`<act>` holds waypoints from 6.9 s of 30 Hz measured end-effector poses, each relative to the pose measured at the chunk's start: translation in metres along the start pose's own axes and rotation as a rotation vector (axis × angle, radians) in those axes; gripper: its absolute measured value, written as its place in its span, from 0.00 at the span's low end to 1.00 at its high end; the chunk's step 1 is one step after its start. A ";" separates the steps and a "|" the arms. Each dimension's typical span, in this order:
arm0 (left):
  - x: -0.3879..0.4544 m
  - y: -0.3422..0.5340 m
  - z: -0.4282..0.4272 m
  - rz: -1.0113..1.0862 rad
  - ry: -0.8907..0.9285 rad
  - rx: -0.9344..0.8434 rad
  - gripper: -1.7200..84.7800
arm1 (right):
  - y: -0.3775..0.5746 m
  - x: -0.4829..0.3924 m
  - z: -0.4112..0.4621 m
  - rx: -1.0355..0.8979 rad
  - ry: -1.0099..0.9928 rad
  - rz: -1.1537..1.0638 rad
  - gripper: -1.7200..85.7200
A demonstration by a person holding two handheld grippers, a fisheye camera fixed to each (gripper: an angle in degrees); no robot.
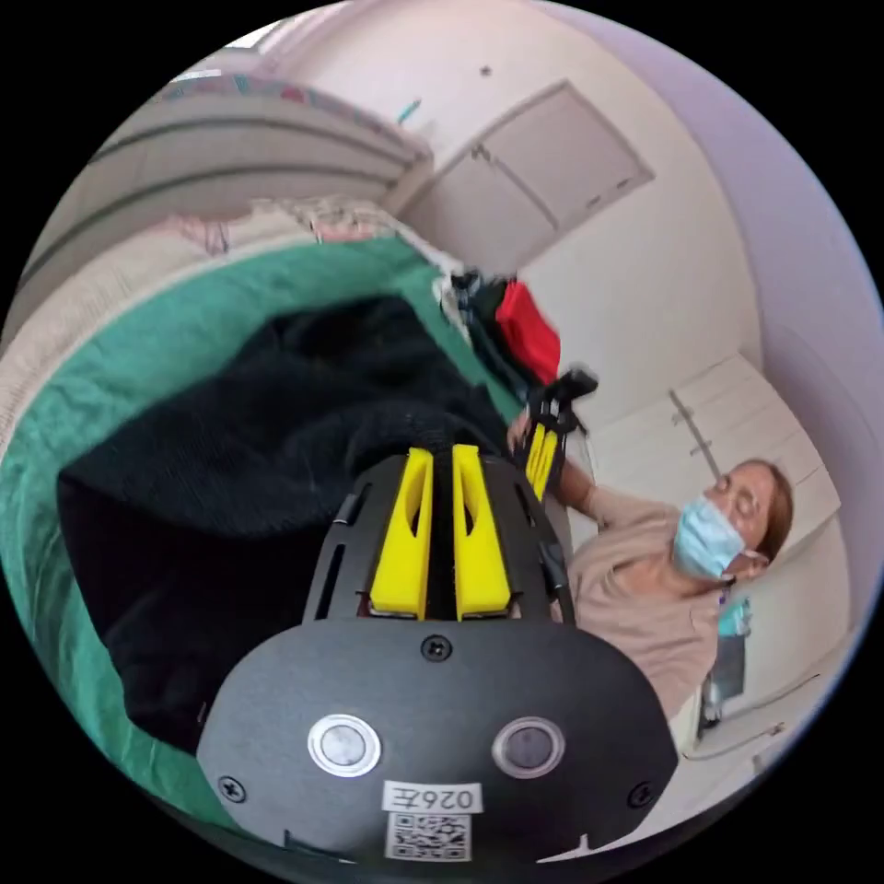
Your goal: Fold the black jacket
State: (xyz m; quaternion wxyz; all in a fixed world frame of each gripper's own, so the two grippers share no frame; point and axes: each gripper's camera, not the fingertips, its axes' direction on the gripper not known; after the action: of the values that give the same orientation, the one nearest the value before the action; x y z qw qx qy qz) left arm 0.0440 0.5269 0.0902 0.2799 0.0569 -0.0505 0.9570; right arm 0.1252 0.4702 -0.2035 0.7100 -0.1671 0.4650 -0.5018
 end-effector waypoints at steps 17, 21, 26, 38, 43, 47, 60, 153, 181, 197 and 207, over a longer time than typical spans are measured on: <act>-0.087 0.151 0.012 -0.390 -0.201 0.074 0.19 | -0.028 0.015 0.088 -0.481 -0.347 -0.184 0.01; -0.091 0.169 0.032 -0.383 -0.178 -0.044 0.22 | -0.027 0.017 0.096 -0.511 -0.323 -0.222 0.01; -0.110 0.121 0.103 -0.281 0.360 -0.057 0.03 | -0.025 0.027 0.112 -0.551 -0.331 -0.222 0.01; -0.048 -0.025 -0.050 -0.059 -0.107 0.595 0.04 | -0.009 0.045 0.114 -0.501 -0.424 -0.273 0.07; -0.061 0.066 0.019 -0.137 -0.310 0.252 0.07 | 0.002 0.041 0.053 -0.219 -0.380 -0.304 0.11; -0.079 0.119 0.089 -0.227 -0.252 -0.052 0.08 | 0.008 0.049 0.052 -0.110 -0.379 -0.270 0.08; -0.024 0.207 0.151 -0.288 0.192 -0.279 0.01 | 0.032 -0.012 0.152 -0.483 -0.365 -0.346 0.03; -0.150 0.176 -0.037 -0.569 -0.758 0.210 0.08 | -0.119 0.095 0.023 -0.158 1.089 0.886 0.09; 0.147 0.352 -0.011 -0.139 -0.877 0.765 0.01 | -0.066 -0.103 0.030 -0.071 0.887 0.844 0.01; 0.003 0.282 0.087 -0.463 -0.856 0.230 0.01 | -0.017 -0.081 0.068 -0.066 0.896 0.828 0.04; -0.027 0.326 0.044 -0.559 -0.842 0.283 0.04 | -0.005 -0.072 0.149 -0.382 1.044 0.567 0.10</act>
State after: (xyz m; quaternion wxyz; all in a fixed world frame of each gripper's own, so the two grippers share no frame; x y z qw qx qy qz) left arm -0.1065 0.2342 0.1090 0.4695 0.4853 -0.0117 0.7376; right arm 0.2410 0.4957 -0.0882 0.4523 0.1064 0.8584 -0.2172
